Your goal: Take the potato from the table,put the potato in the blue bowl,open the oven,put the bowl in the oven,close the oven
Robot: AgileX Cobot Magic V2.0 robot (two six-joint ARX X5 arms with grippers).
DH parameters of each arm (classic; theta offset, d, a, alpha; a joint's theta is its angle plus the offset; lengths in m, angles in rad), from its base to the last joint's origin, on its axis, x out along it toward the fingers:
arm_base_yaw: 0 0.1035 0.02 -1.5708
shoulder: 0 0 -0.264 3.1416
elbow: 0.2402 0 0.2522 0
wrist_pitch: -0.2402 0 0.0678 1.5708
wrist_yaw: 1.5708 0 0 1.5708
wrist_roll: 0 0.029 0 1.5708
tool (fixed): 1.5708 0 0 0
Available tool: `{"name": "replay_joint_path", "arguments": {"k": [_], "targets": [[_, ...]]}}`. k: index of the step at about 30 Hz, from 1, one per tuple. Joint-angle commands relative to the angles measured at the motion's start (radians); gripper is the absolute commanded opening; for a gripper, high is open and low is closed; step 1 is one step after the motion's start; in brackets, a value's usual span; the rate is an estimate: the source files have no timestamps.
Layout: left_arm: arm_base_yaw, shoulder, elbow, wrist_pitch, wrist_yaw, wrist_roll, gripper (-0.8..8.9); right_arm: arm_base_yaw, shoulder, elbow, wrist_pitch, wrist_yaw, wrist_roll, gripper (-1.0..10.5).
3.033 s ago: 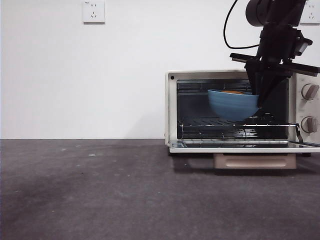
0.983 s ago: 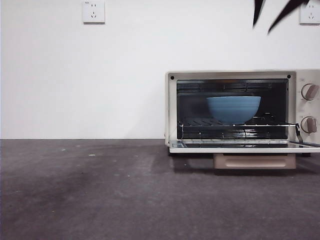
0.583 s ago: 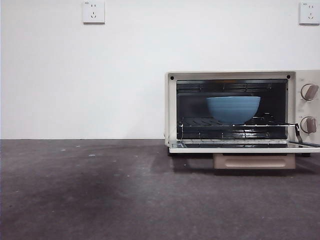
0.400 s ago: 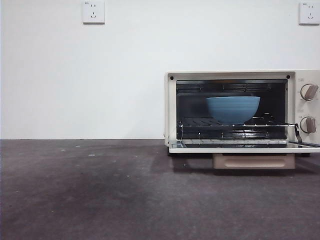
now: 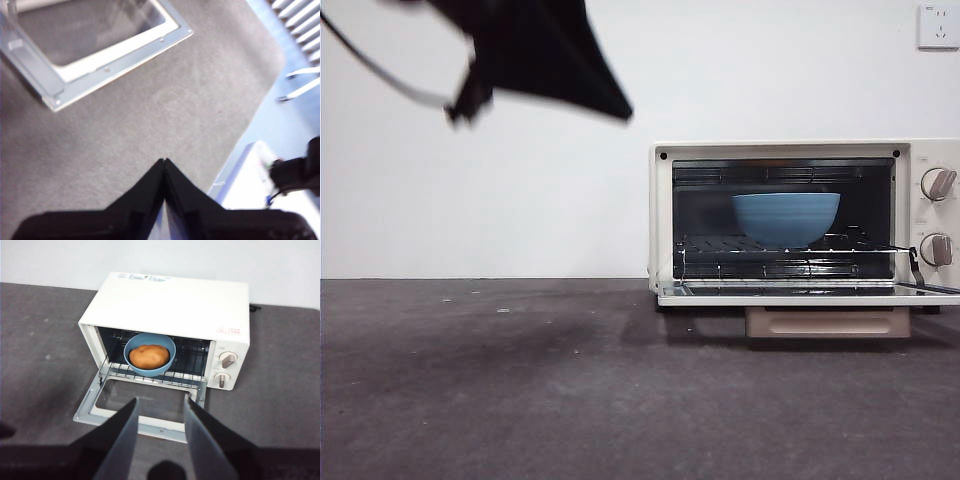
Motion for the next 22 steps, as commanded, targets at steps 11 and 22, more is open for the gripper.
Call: {"name": "replay_joint_path", "arguments": {"k": [11, 22], "targets": [[0.151, 0.362, -0.006, 0.264, 0.196, -0.306, -0.06, 0.001, -0.106, -0.003, -0.112, 0.001, -0.005, 0.6], [0.151, 0.475, -0.003, 0.381, 0.144, -0.466, -0.06, 0.001, -0.119, -0.004, -0.117, 0.000, 0.003, 0.3]]}}
